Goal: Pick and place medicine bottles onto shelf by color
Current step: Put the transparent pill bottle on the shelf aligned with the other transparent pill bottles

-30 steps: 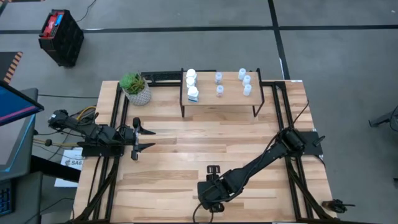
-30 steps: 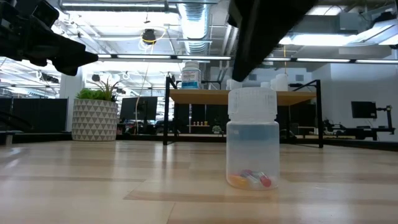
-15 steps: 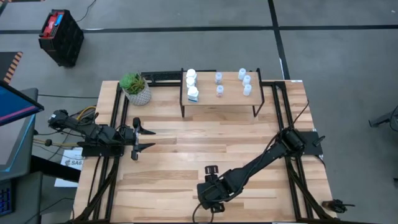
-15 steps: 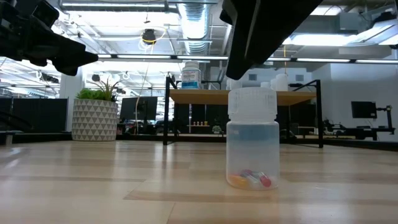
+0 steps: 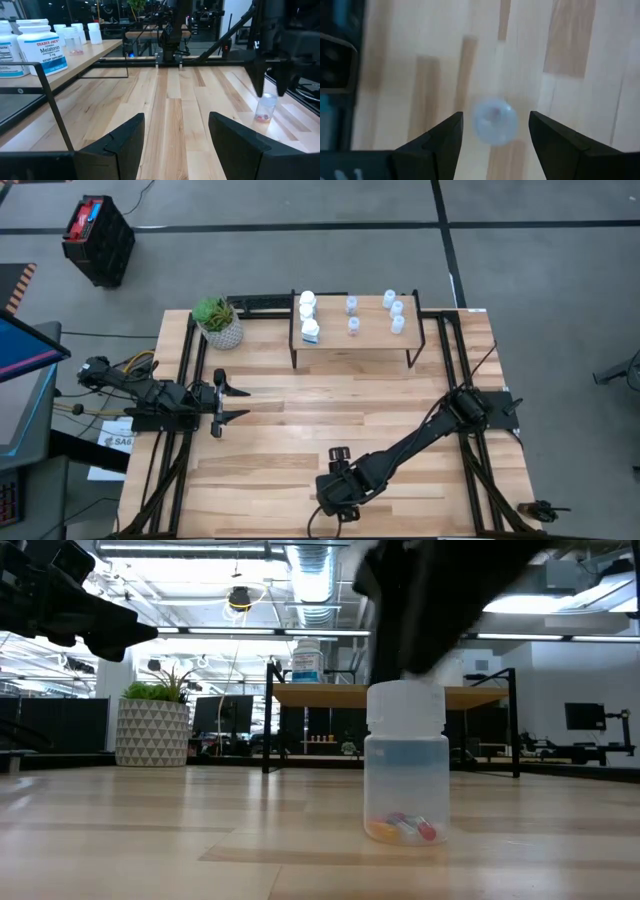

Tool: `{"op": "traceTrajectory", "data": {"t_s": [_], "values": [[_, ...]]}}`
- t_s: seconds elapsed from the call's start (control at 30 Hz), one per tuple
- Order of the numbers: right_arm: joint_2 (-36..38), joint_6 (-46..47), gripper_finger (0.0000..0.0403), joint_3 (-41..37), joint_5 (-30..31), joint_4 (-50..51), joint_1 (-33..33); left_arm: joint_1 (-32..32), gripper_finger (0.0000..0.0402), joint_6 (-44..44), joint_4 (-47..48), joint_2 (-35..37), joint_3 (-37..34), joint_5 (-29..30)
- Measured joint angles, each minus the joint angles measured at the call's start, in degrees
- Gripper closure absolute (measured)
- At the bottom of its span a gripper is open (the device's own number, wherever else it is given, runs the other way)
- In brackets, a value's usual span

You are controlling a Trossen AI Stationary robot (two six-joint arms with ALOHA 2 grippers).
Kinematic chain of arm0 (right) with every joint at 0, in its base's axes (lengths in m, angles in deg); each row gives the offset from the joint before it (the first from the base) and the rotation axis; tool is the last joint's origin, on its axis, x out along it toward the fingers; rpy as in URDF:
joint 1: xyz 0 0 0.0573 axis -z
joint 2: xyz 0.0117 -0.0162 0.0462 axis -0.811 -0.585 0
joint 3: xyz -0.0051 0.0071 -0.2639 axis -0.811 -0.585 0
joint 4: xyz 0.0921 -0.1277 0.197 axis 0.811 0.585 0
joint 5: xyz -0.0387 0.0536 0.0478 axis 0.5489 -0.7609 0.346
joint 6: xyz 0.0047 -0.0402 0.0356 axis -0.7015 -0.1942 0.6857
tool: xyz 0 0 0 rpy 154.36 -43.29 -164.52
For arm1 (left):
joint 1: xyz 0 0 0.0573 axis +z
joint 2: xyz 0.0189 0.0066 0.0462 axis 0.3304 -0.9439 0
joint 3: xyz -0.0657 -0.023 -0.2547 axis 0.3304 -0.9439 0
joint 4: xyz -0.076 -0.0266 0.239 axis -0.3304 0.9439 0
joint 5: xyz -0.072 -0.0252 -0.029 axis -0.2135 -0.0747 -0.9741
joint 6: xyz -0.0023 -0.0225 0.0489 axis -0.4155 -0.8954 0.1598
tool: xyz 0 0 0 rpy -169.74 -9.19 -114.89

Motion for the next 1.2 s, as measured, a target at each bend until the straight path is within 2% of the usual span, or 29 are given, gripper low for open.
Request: {"op": "traceTrajectory", "data": {"t_s": [0.63, 0.87, 1.2], "values": [[-1.08, -0.61, 0.0153, 0.00, -0.02, -0.91, 0.00, 0.01, 0.0191, 0.00, -0.02, 0.00, 0.00, -0.01], [-4.54, -1.88, 0.0153, -0.07, 0.04, -1.98, 0.31, 0.01, 0.0191, 0.00, -0.02, 0.00, 0.00, -0.01], [-4.10, -1.86, 0.0153, 0.00, 0.61, -1.79, 0.42, 0.00, 0.0191, 0.00, -0.02, 0.00, 0.00, -0.01]]}}
